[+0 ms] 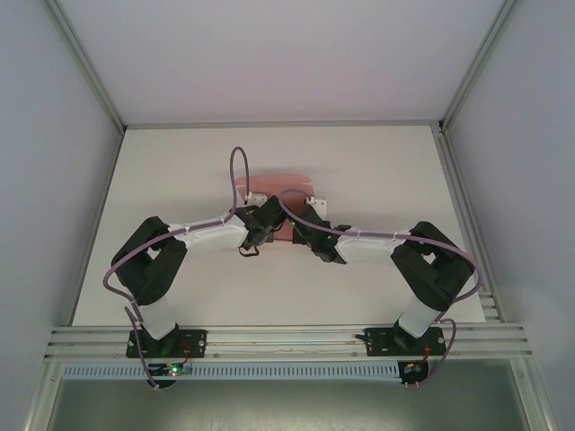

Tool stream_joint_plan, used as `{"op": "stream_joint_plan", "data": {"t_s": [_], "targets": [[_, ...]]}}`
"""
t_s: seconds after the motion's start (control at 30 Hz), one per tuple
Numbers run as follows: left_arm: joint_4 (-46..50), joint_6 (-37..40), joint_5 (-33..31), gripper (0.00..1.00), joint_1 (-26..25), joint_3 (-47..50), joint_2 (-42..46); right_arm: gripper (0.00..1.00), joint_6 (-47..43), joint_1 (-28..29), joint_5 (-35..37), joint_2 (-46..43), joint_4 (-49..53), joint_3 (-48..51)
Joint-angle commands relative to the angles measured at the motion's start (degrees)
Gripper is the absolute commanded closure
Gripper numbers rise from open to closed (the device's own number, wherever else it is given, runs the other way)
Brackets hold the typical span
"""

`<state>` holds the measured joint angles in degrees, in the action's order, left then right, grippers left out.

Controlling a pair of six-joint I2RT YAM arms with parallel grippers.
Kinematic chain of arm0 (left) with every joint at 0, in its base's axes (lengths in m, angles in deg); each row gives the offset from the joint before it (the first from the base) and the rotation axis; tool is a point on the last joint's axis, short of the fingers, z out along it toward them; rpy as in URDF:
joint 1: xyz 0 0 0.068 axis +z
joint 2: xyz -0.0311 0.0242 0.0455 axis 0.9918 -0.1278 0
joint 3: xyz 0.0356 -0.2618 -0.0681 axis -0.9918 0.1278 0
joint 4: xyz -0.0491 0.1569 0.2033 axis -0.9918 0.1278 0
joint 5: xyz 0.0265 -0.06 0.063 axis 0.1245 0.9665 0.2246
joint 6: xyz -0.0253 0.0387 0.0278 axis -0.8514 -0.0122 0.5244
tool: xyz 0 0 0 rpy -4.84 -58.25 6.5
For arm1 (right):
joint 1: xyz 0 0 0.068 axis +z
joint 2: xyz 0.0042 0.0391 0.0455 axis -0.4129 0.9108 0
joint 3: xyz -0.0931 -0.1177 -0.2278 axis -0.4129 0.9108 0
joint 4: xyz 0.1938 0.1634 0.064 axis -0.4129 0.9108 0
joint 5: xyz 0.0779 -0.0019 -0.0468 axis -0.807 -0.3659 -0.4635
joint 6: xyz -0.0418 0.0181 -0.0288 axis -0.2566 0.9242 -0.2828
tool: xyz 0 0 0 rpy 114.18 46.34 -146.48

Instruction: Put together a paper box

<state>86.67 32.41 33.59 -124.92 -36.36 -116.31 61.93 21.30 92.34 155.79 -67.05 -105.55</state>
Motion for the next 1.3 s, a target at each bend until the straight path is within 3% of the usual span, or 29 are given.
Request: {"op": "stream_joint_plan", "data": {"t_s": [0.0,0.27,0.4,0.57,0.73,0.8,1.0,1.1,1.27], "targets": [[-1.27,4.11,-2.83,0.88,0.69,2.33,-3.99,1.0,-5.12,0.45,-2.12,-1.1,-1.42,-1.26],[-0.41,3.38,-2.88,0.73,3.19,2.48,-2.69,1.0,-8.35,0.36,-2.92,-0.16,-3.35,0.01],[-1.02,4.07,-1.76,0.78,4.19,1.45,-3.82,1.0,-9.16,0.07,-4.15,0.65,-4.53,0.34],[0.53,3.87,-3.08,1.0,4.42,0.06,-4.33,1.0,-8.29,-0.22,-3.27,0.57,-4.15,0.78],[6.77,-0.77,-10.89,1.0,4.17,-1.45,-4.89,1.0,-8.36,-0.06,-1.89,-0.97,-5.4,2.05],[11.99,-5.0,-17.16,1.0,3.48,-3.15,-5.79,1.0,-8.38,0.24,-1.77,-1.58,-6.52,2.69],[18.31,-8.52,-20.65,1.0,2.76,-6.73,-8.55,1.0,-8.14,0.86,-0.99,-1.83,-6.16,2.16],[20.22,-9.19,-20.57,0.92,2.65,-8.02,-9.3,1.0,-7.86,0.89,-0.62,-1.68,-6.02,2.02],[13.3,-5.65,-13.84,0.81,2.76,-5.0,-7.02,1.0,-7.02,0.71,-0.54,-1.32,-5.51,1.66]]}}
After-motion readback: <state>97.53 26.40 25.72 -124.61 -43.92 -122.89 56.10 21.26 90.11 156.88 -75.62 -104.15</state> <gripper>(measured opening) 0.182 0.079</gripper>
